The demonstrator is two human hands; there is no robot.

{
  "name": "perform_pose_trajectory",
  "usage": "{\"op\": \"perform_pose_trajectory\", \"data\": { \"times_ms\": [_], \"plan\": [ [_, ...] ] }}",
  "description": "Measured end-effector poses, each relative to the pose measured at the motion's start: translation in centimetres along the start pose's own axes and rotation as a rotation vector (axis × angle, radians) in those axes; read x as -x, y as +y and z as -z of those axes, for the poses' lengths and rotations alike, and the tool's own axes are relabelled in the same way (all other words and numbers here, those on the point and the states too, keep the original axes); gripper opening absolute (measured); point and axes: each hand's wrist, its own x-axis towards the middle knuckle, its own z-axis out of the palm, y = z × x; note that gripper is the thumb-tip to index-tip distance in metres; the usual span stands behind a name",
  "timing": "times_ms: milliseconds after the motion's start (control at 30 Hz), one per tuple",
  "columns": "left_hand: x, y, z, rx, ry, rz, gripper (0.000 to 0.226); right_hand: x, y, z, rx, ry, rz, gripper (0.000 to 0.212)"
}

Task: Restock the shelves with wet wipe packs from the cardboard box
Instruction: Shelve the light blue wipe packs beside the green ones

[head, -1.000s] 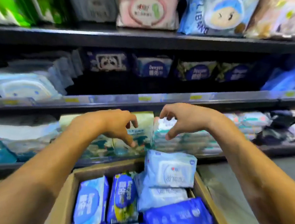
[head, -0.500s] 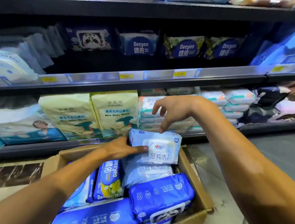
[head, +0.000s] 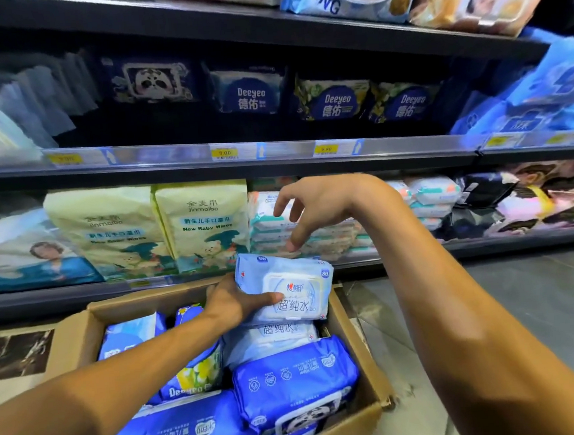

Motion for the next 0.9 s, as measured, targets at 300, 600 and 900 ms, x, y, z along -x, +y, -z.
{"op": "perform_pose_trajectory", "data": {
  "times_ms": [300,600,900],
  "plan": [
    [0.9,-0.7,4.9,0.140,-0.084,-0.145,0.071,-1.0,0.7,-1.2,-0.006,-0.073,-0.071,0.070],
    [1.5,0.0,16.2,0.408,0.170,-0.221,0.034,-5.3,2.0,-5.9,-0.056,-0.257,-0.056,0.061],
    [0.7,-0.8,17.5,0.522,0.105,-0.239,0.077,-10.2,4.2,-15.8,0.072,-0.440,-0.171,0.089]
  ]
}}
